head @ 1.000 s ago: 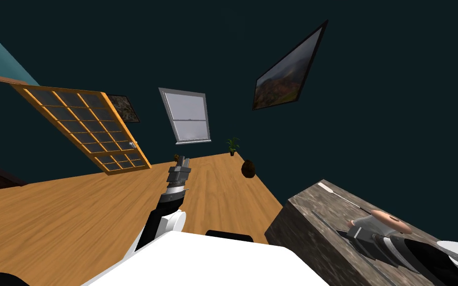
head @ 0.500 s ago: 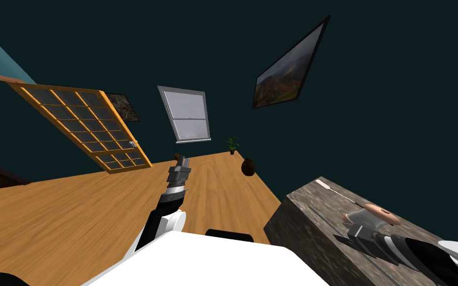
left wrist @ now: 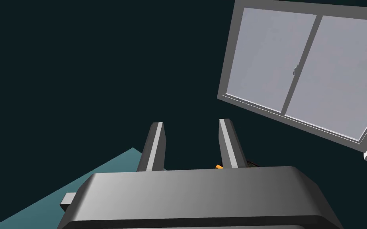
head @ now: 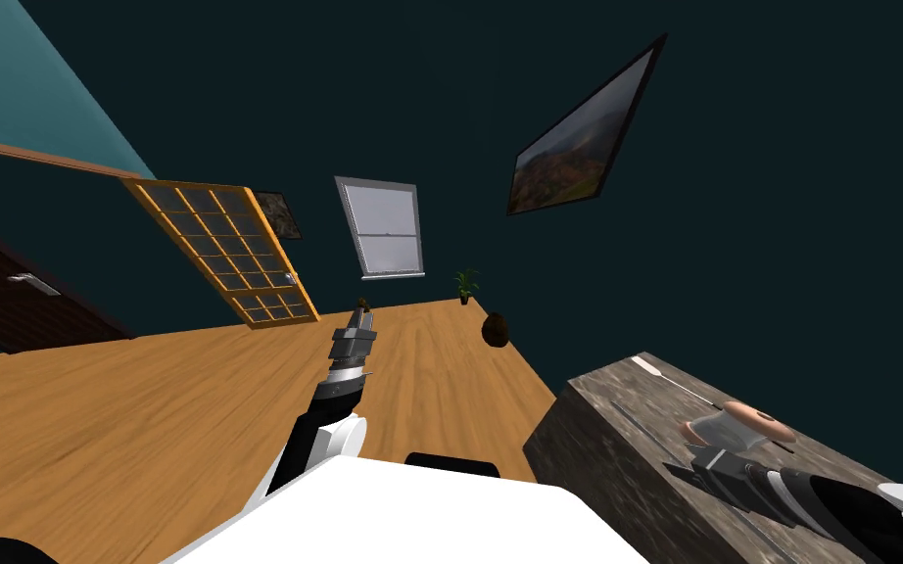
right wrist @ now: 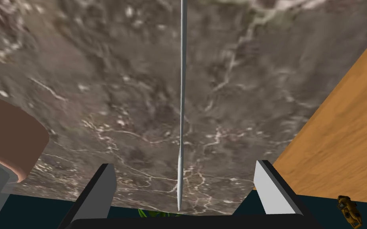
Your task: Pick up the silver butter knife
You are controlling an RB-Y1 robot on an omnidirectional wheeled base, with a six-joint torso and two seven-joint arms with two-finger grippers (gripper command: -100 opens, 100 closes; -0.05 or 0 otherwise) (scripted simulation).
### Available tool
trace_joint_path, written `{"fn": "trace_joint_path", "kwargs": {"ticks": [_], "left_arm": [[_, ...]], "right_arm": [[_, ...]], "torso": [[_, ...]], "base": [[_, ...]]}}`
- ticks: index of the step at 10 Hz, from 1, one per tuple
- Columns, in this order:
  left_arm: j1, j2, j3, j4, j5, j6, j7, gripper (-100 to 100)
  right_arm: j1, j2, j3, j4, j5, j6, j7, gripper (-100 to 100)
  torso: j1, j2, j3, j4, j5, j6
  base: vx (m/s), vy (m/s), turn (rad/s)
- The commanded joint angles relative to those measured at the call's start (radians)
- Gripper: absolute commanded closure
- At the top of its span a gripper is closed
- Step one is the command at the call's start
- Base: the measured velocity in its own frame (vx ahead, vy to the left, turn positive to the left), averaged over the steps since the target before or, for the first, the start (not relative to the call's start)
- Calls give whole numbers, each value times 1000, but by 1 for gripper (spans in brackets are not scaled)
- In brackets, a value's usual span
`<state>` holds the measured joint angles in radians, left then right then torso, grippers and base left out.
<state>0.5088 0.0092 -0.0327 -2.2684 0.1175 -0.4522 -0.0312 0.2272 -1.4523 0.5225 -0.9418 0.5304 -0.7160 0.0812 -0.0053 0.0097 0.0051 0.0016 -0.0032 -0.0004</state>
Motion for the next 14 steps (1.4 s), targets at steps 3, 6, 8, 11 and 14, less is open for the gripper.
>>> {"fn": "trace_joint_path", "kwargs": {"ticks": [3, 6, 8, 11, 14], "left_arm": [[0, 0, 0, 0, 0, 0, 0, 0], [0, 0, 0, 0, 0, 0, 0, 0], [0, 0, 0, 0, 0, 0, 0, 0], [0, 0, 0, 0, 0, 0, 0, 0], [0, 0, 0, 0, 0, 0, 0, 0]], "right_arm": [[-10, 18, 17, 75, -28, -12, -7, -100], [-19, 32, 29, 122, -43, -21, -10, -100], [-28, 46, 41, 168, -59, -30, -12, -100], [-47, 73, 65, 244, -90, -47, -18, -100], [-56, 87, 77, 308, -106, -56, -21, -100]], "torso": [[0, -2, -1, 0, 0, 0], [-1, -3, -2, 0, 0, 2], [0, -4, -2, -1, 0, 0], [-1, -3, -1, 0, 0, 2], [0, -3, -1, 0, 0, 1]], "base": [[-93, -6, 180], [-63, -11, 112], [-74, 10, 203], [-96, 6, 205], [-78, 14, 188]]}}
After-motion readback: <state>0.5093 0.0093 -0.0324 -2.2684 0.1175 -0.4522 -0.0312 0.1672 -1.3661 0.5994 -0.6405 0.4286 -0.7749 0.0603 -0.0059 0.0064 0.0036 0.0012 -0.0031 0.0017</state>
